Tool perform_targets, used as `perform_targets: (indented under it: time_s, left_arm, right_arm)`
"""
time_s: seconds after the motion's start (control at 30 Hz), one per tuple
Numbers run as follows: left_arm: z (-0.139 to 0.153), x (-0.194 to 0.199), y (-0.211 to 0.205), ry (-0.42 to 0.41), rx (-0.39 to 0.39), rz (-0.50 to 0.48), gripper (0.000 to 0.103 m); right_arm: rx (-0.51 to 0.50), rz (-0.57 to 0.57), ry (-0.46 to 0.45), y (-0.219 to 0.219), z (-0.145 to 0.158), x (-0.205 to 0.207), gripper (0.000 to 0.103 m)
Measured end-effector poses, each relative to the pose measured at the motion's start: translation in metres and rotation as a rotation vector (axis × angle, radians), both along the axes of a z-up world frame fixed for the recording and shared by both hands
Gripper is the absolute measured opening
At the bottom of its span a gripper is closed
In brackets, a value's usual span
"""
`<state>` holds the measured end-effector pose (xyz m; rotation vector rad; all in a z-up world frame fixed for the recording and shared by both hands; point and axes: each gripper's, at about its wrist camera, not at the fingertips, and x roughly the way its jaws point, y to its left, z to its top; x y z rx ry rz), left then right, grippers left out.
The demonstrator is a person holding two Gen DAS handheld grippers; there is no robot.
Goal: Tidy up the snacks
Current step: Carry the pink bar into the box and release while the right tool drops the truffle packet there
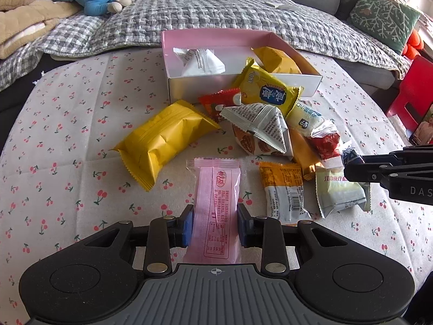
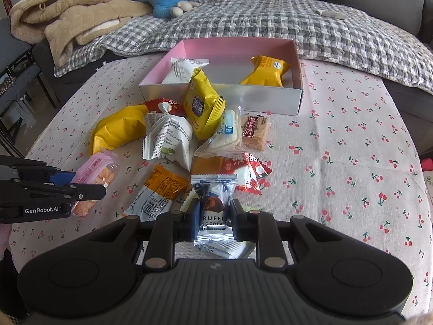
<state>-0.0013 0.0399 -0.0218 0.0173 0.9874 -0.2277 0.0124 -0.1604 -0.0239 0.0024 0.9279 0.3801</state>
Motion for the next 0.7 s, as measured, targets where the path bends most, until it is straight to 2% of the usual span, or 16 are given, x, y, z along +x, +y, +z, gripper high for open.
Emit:
perform_targets:
  time_s: [0.47,0.7]
  left_arm:
    - [0.026,0.022,-0.003,-0.045,-0.064,0.042,0.029]
    - [0.039,0.040,-0.013,-0.070,-0.070,0.051,0.029]
  right_arm:
    - [0.075,-0.035,-0.045,-0.008,0.028,0.020,0.021]
    - [0.095,-0.044,-0.050,-0.011,0.036,0.038,0.021]
